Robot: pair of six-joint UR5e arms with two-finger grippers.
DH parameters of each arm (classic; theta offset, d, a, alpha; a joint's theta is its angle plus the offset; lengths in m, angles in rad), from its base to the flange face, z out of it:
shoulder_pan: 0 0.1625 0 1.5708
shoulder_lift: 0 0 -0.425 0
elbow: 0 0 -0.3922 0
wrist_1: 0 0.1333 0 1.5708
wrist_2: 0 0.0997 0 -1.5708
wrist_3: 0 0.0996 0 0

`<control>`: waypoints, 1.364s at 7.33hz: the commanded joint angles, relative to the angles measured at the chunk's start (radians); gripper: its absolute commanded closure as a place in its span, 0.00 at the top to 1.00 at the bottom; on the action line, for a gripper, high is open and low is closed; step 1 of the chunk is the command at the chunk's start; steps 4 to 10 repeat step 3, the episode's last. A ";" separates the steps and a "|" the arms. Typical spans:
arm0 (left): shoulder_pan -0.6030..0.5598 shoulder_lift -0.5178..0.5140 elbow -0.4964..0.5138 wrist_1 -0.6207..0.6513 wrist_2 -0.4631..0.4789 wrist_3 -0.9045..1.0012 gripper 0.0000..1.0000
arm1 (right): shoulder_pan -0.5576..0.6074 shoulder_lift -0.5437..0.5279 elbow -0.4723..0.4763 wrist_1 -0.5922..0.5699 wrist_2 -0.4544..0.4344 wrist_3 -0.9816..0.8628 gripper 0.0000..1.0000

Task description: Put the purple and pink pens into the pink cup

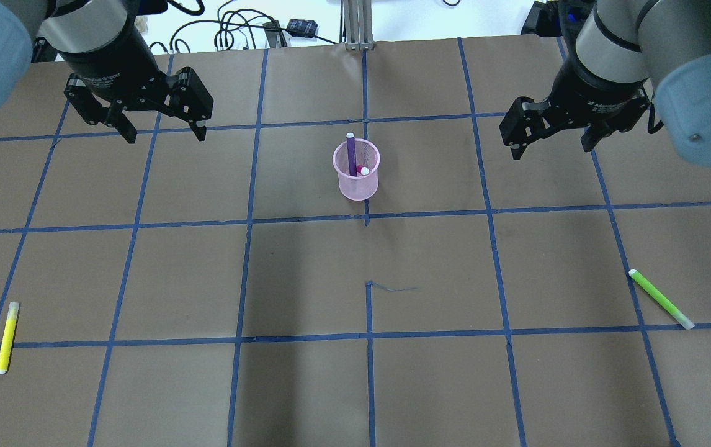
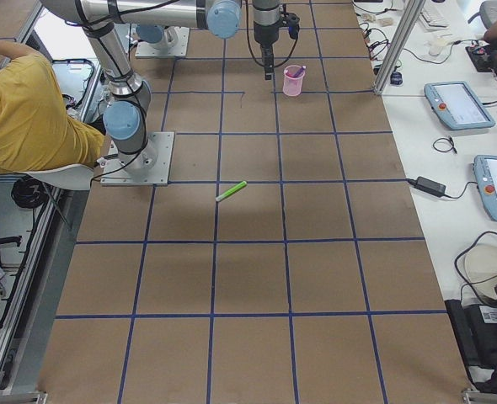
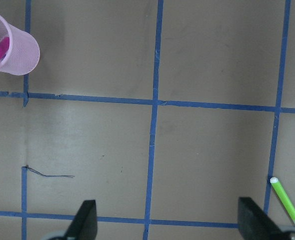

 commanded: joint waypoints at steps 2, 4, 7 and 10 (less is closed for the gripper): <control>-0.003 0.006 0.001 -0.007 0.001 0.000 1.00 | 0.001 0.000 0.000 0.002 -0.002 -0.001 1.00; -0.003 0.005 0.001 -0.007 -0.001 0.000 1.00 | 0.000 0.002 0.000 0.002 -0.002 -0.001 1.00; -0.003 0.005 0.001 -0.007 -0.001 0.000 1.00 | 0.000 0.002 0.000 0.002 -0.002 -0.001 1.00; -0.003 0.005 0.001 -0.007 -0.001 0.000 1.00 | 0.000 0.002 0.000 0.002 -0.002 -0.001 1.00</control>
